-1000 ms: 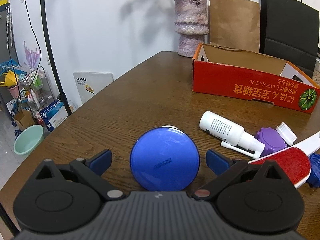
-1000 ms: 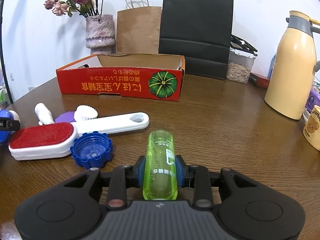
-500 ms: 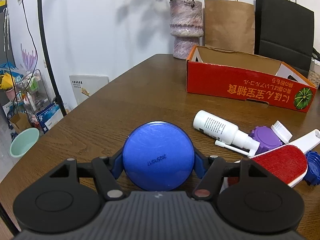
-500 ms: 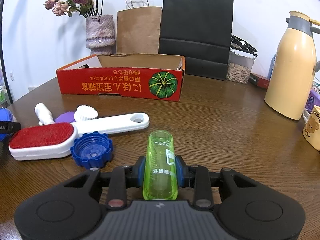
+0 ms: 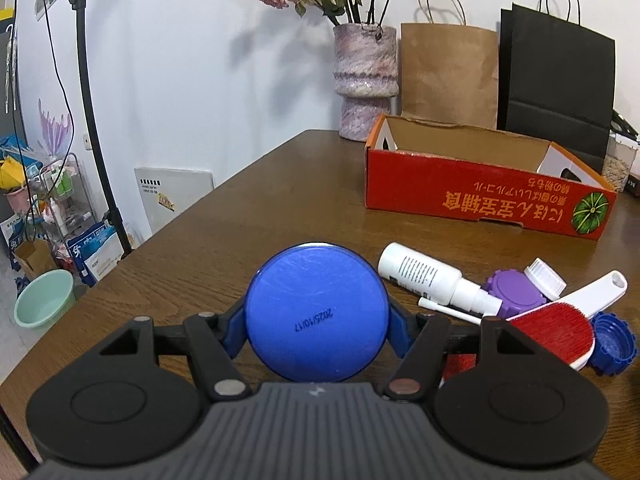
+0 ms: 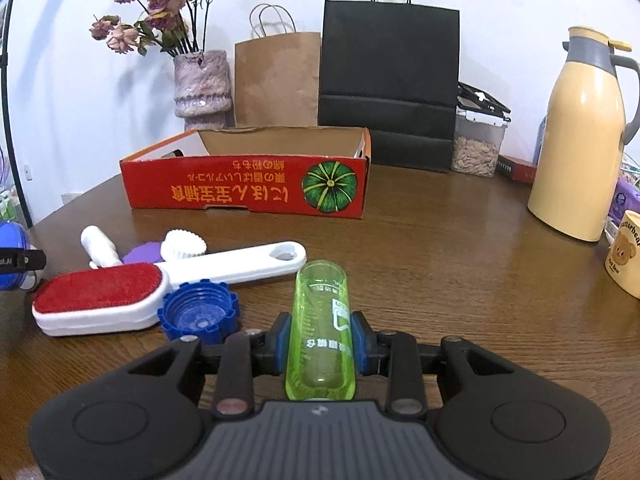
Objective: Organize rigid objects
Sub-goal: 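Grasp the blue round lid with the left gripper while the right gripper holds the green bottle, then carry the blue lid and green bottle with both grippers over the red box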
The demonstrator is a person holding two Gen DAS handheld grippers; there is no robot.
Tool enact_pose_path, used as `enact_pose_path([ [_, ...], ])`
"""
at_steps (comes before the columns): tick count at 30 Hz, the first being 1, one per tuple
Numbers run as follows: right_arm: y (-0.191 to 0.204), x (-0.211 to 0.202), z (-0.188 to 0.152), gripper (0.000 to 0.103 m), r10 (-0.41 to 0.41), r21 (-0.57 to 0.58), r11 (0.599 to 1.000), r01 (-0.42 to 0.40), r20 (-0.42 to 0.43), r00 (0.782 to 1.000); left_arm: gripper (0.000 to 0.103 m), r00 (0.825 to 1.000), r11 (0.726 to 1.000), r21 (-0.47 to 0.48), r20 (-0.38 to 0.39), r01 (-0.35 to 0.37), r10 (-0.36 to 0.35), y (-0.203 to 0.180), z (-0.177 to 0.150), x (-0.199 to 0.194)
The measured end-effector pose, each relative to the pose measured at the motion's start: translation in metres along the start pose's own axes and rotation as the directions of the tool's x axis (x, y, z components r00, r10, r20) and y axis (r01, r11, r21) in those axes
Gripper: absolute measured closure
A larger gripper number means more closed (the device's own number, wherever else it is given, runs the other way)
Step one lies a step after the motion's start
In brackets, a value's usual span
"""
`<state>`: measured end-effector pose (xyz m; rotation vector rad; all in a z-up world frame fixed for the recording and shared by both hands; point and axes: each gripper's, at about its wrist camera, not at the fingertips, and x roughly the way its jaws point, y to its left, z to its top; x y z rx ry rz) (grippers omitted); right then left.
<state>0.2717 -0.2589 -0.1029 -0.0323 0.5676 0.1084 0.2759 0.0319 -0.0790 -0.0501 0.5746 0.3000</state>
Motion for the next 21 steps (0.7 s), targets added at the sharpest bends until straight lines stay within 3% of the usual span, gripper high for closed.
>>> enact_pose_path([
  [21,0.021,-0.007,0.028,0.073,0.036,0.03,0.999,-0.039,0.101,0.994,0.035,0.99,0.994,0.042,0.094,0.097,-0.101,-0.026,0.035,-0.022],
])
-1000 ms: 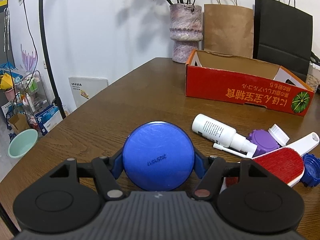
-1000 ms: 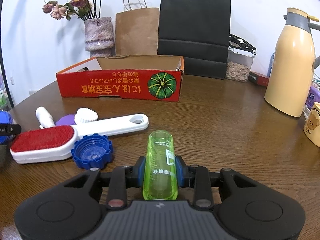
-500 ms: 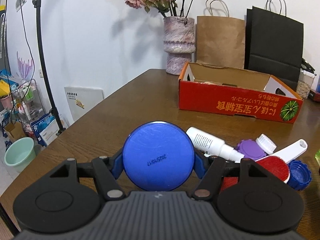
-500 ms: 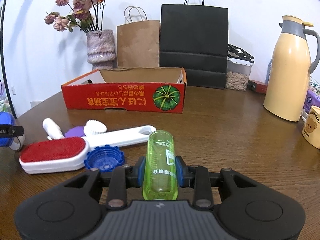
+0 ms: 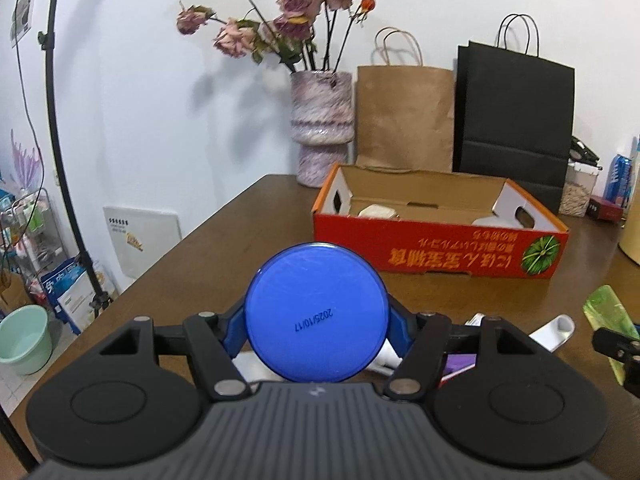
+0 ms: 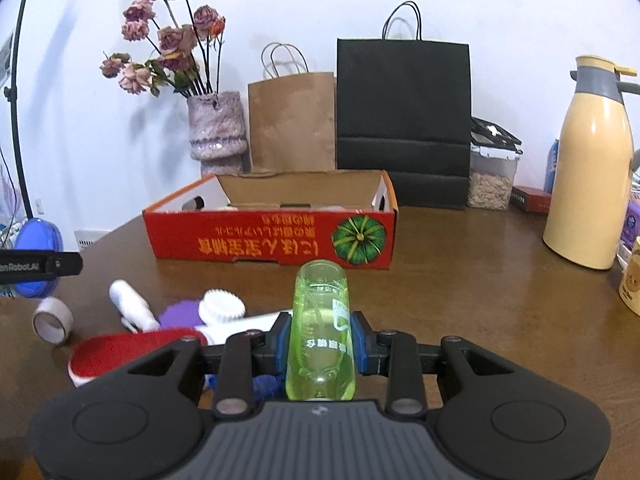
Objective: Organize rigid objects
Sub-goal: 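Carry the blue lid and green bottle with both grippers over the red box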
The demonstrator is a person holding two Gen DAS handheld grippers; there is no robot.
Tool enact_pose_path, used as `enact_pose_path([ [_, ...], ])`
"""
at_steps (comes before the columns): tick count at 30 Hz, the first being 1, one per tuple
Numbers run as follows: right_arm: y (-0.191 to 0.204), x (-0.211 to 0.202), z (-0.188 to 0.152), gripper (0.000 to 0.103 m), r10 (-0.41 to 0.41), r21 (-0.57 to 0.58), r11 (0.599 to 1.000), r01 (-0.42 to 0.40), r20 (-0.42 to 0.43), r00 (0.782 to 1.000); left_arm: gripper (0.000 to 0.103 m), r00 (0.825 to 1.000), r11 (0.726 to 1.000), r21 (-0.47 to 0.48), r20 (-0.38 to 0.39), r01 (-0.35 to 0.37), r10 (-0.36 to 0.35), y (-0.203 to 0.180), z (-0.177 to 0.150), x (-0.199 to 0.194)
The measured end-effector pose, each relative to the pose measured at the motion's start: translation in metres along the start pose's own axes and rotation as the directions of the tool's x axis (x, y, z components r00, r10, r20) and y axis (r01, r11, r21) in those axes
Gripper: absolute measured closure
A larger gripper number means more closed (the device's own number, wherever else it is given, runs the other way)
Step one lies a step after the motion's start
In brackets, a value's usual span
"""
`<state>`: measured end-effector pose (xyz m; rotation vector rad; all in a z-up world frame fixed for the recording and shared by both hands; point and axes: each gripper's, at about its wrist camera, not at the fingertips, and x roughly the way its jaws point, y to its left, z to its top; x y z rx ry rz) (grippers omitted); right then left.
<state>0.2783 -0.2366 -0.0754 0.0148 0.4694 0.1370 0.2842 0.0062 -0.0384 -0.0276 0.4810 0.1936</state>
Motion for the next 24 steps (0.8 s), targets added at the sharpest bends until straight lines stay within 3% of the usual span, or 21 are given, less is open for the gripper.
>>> enact_pose_path([
  [24,0.013,0.042,0.054,0.073,0.019,0.026,0.999,-0.022,0.093,0.995,0.035,0.997,0.999,-0.012,0.06,0.039,-0.039,-0.029,0.057,0.041],
])
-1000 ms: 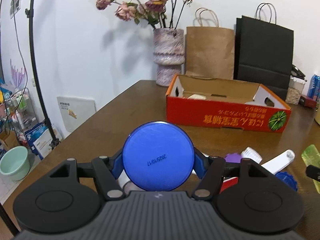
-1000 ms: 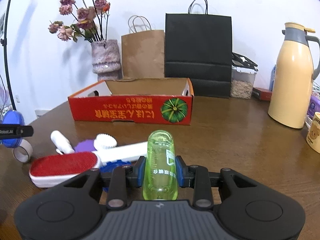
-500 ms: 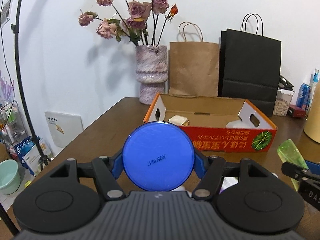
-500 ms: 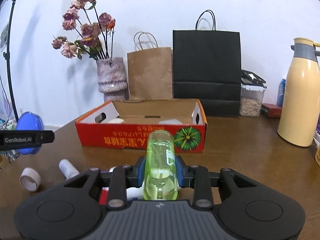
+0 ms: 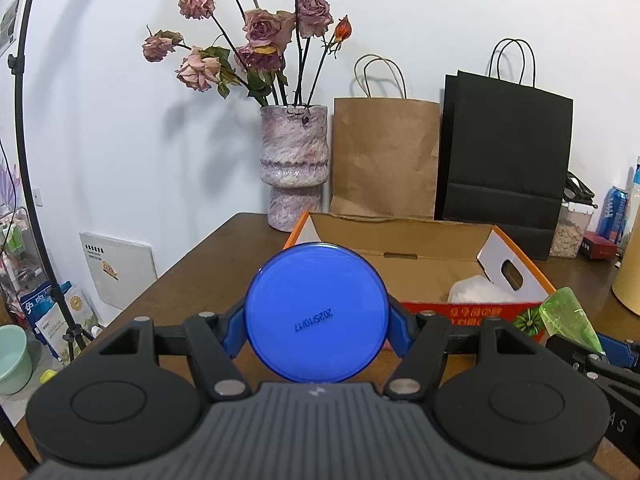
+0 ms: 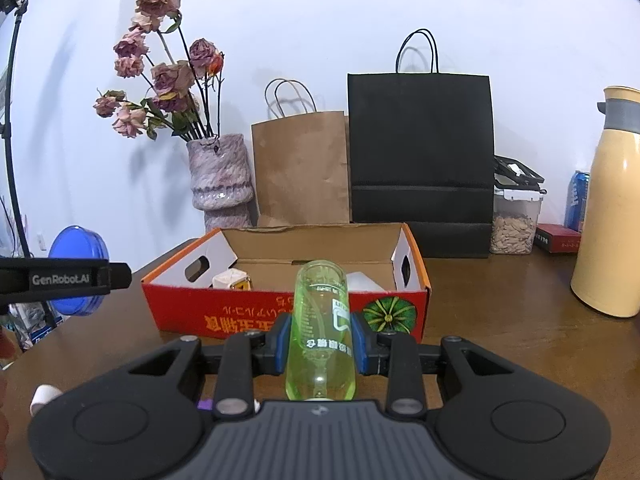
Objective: Organize rigid objects
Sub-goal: 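Carry the blue lid and green bottle with both grippers over the red box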
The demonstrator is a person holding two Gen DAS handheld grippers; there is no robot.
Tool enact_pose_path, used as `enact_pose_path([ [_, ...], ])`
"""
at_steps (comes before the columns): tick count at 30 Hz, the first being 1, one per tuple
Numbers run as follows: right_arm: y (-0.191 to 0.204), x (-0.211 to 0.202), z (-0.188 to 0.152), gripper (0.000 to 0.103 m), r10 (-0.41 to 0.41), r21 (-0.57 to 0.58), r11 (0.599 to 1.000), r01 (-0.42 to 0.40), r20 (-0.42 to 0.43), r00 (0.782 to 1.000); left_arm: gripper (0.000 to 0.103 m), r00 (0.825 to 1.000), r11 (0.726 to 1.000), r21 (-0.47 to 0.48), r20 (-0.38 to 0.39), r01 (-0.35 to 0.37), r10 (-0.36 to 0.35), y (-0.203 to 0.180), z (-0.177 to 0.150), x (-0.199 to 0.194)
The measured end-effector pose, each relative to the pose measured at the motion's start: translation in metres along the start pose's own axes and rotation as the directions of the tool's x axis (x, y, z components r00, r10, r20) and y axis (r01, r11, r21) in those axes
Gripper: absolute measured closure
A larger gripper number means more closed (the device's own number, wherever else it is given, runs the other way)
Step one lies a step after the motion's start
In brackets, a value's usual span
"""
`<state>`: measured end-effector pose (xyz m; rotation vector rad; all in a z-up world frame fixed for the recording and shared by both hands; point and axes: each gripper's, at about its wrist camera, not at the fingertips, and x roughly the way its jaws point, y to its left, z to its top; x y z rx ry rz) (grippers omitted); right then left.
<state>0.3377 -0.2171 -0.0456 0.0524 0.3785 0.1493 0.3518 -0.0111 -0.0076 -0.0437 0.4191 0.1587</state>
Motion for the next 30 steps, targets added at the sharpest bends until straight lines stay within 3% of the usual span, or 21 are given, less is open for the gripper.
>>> enact_pose_path([
  [12,0.002,0.03,0.027,0.073,0.003,-0.006,1.0,-0.003,0.052,0.999,0.035,1.0,1.0,-0.017,0.015,0.005,-0.005,-0.013,0.022,0.028],
  [30,-0.017,0.088,0.059,0.073,0.01,0.0,1.0,-0.01,0.057,0.998,0.035,1.0,1.0,-0.015,0.015,0.001,-0.001,-0.034,0.049,0.087],
])
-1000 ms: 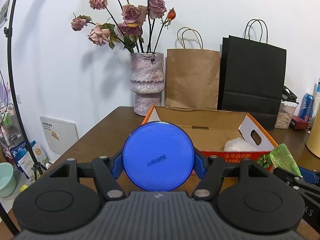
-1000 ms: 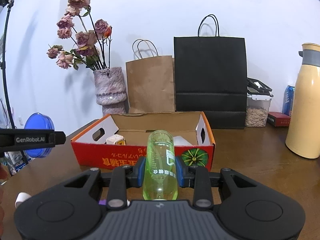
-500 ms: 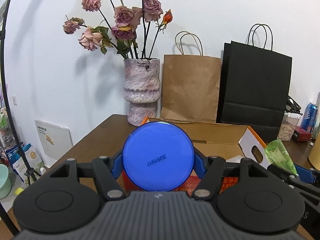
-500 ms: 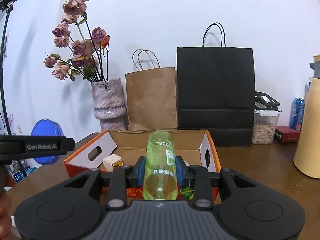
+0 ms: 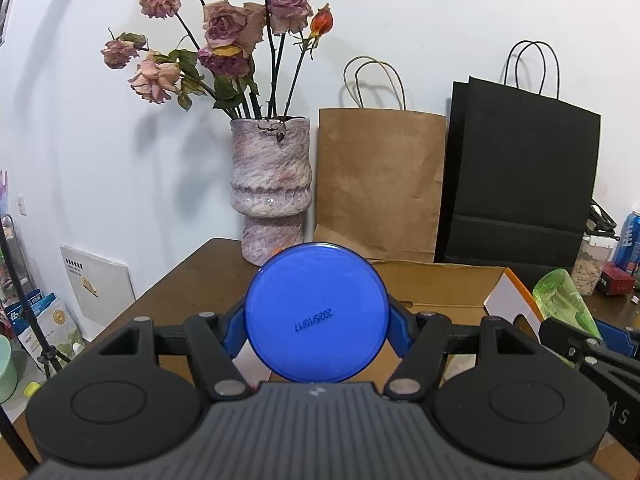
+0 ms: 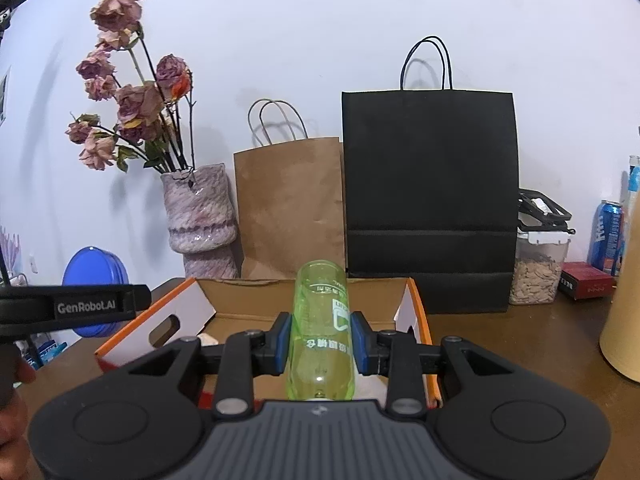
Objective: Organize rigid objects
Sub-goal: 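Carry the blue lid and green bottle with both grippers over the red box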
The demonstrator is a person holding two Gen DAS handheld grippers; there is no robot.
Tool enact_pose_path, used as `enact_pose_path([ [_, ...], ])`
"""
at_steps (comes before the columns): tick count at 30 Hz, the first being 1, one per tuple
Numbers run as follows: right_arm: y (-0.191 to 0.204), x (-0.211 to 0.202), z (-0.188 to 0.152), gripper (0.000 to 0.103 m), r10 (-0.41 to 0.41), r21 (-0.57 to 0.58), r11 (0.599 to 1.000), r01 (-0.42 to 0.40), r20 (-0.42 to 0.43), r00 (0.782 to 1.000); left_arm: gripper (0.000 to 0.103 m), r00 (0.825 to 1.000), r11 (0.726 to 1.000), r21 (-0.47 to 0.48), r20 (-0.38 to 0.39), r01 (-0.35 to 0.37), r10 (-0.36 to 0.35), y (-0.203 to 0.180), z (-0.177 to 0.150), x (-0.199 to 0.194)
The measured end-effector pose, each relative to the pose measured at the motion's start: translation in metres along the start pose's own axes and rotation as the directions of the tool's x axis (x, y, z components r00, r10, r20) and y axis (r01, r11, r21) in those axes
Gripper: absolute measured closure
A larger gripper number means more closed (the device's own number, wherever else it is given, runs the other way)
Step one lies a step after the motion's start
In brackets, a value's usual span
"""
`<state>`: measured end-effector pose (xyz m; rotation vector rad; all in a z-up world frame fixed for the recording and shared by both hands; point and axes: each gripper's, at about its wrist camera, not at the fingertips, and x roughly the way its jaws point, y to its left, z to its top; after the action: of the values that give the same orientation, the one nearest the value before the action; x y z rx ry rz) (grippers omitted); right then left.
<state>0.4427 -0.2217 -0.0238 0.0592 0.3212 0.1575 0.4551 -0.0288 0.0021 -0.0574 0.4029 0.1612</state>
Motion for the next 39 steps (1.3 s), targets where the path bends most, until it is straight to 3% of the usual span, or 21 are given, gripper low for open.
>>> enact_pose_path([
  [14,0.003,0.056,0.018,0.073,0.021,-0.037,0.999,-0.022,-0.005,1.0,0.035,1.0,1.0,0.002,-0.001,-0.029,0.029,-0.006,0.019,0.05],
  [34,0.001,0.102,0.017,0.073,0.007,-0.073,0.997,-0.014,-0.083,0.997,0.035,0.996,0.999,0.049,-0.085,-0.013,0.017,-0.017,0.016,0.099],
  [36,0.001,0.105,0.015,0.073,0.01,-0.075,0.997,-0.017,-0.095,0.995,0.034,0.996,0.998,0.06,-0.092,-0.01,0.015,-0.019,0.015,0.1],
  [38,0.0,0.108,0.014,0.072,0.01,-0.076,0.997,-0.019,-0.115,0.993,0.015,0.995,0.998,0.062,-0.092,-0.02,0.026,-0.019,0.014,0.1],
  [39,0.0,0.109,0.013,0.069,0.005,-0.08,0.997,-0.016,-0.126,0.992,0.011,0.996,0.998,0.063,-0.087,-0.028,0.034,-0.019,0.014,0.099],
])
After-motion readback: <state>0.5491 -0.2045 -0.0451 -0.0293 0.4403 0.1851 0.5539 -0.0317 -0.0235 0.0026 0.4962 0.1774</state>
